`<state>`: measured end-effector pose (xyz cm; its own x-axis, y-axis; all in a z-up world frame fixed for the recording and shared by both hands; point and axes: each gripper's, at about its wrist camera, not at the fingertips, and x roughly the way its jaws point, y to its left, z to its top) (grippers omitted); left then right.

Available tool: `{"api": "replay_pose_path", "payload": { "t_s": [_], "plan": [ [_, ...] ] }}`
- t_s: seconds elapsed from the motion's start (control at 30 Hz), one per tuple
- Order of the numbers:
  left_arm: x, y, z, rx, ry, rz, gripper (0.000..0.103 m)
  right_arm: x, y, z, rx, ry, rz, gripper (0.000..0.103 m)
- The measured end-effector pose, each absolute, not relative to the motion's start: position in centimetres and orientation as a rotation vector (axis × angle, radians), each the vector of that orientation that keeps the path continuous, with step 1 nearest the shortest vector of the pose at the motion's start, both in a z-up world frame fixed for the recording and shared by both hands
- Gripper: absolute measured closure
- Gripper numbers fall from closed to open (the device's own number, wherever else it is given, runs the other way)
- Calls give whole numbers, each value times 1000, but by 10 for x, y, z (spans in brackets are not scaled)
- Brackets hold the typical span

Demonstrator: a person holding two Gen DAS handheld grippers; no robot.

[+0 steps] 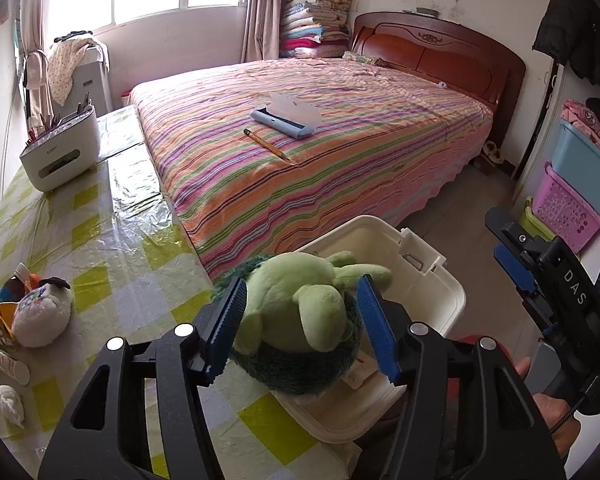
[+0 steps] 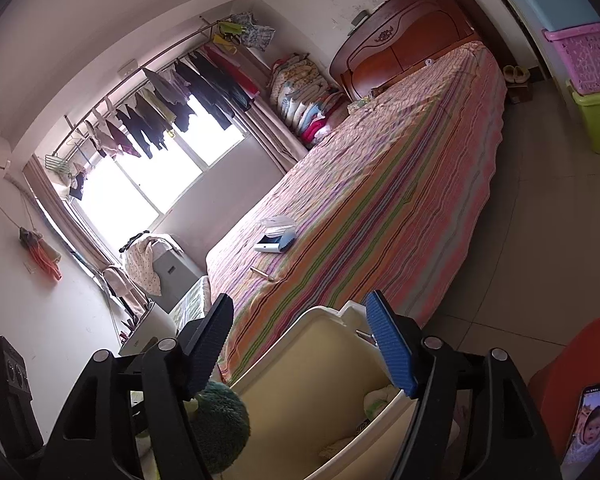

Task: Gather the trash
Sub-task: 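Lower the plush toy into the bin and open the left tool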

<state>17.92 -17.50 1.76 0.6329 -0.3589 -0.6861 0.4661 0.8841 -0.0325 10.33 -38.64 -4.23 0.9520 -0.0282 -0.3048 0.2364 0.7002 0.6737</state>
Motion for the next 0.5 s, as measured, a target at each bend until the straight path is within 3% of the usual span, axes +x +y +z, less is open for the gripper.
{"api": "replay_pose_path", "payload": {
  "t_s": [0.5],
  "plan": [
    [178,-138,29,140,726,-403,43,107,-386,-45,785,312,-134,35]
  ]
}}
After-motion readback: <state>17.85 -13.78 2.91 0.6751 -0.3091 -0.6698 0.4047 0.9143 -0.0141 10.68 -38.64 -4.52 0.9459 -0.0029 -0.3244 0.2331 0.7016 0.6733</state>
